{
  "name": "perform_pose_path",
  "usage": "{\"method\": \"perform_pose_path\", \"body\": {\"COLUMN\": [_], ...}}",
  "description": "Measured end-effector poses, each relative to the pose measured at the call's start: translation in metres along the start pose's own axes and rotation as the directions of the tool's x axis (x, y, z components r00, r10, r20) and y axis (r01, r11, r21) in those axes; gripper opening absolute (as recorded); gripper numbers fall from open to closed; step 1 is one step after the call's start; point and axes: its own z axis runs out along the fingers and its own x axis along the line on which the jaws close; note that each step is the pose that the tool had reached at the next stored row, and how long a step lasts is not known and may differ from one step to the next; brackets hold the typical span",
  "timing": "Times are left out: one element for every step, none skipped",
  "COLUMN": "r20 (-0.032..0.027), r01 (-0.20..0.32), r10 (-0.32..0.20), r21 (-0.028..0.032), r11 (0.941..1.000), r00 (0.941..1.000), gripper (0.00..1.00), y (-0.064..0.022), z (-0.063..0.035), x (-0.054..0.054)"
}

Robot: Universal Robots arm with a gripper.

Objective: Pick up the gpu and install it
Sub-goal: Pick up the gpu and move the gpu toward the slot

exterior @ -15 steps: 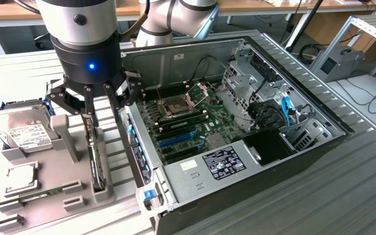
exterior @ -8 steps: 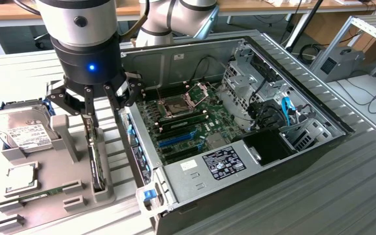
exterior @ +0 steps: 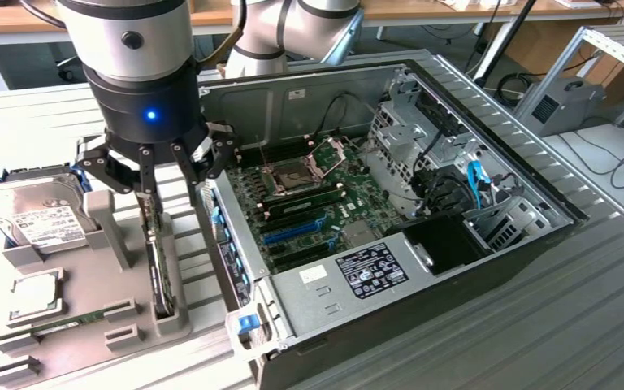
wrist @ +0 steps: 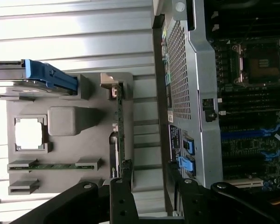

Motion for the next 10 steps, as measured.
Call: {"method": "perform_pose_path", "body": {"r20": [0.0001,0.0002,0.0002,0.0001,0.0,0.0001,0.0003,0.0002,0.0,0.0001], "r01": [0.0,0.0,0.0,0.0,0.0,0.0,0.0,0.0,0.0,0.0], "r10": [0.0,0.0,0.0,0.0,0.0,0.0,0.0,0.0,0.0,0.0], "r21": [0.0,-0.0001,0.0,0.0,0.0001,0.0,-0.0001,-0.0001,0.0,0.0], "r11": [1.0,1.0,1.0,1.0,1.0,1.0,1.0,1.0,1.0,1.0], "r00": [1.0,1.0,1.0,1.0,1.0,1.0,1.0,1.0,1.0,1.0], "gripper": [0.42,0.42,0.42,0.42,0.42,0.42,0.42,0.42,0.42,0.42], "y": [0.0,-0.0001,-0.0002,-0.0003,-0.0003,-0.0004,-0.0004,-0.0005,-0.0006,-0.0007], "z": [0.0004,0.0008,0.0012,0.0014,0.0017,0.002,0.0024,0.0027,0.003,0.0033], "x": [0.0006,0.0012,0.0019,0.0026,0.0035,0.0042,0.0049,0.0056,0.0064,0.0072]}}
